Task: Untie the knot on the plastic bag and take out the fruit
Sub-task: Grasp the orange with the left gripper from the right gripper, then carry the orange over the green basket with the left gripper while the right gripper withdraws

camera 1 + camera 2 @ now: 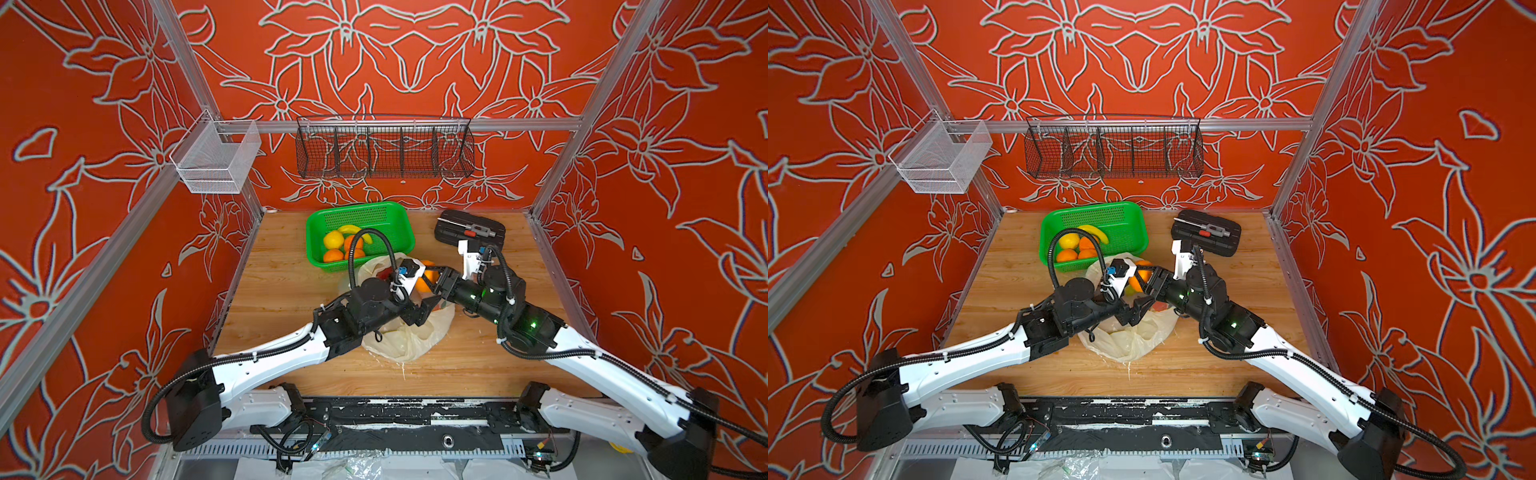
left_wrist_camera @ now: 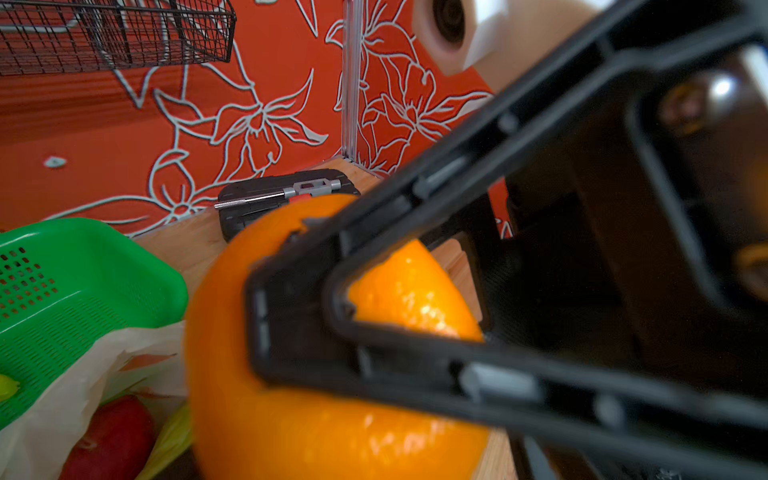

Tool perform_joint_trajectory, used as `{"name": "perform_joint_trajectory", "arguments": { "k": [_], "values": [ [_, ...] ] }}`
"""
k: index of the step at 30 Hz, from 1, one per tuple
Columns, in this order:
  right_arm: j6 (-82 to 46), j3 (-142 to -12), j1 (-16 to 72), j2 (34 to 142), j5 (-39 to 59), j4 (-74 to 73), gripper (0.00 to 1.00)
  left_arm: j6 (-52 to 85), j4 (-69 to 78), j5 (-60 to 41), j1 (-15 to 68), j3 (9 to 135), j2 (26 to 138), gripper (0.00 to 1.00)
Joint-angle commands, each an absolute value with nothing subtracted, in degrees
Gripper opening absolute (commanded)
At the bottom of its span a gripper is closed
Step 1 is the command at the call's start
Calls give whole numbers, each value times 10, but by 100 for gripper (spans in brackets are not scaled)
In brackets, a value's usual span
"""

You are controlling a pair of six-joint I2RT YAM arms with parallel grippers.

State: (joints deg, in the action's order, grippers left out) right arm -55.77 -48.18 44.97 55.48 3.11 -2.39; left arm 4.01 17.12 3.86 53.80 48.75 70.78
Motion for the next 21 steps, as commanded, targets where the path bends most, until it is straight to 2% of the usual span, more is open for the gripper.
{"name": "perform_joint_trajectory", "arguments": {
  "k": [1,12,21],
  "values": [
    [-571,-466,448,543,17,-43,57,58,251,89,548,506,728,80],
    [-554,-459,447,500,-20,-9,57,63,256,122,555,495,701,73],
    [-606,-453,447,514,34,-48,56,50,270,111,556,515,715,68]
  ]
}}
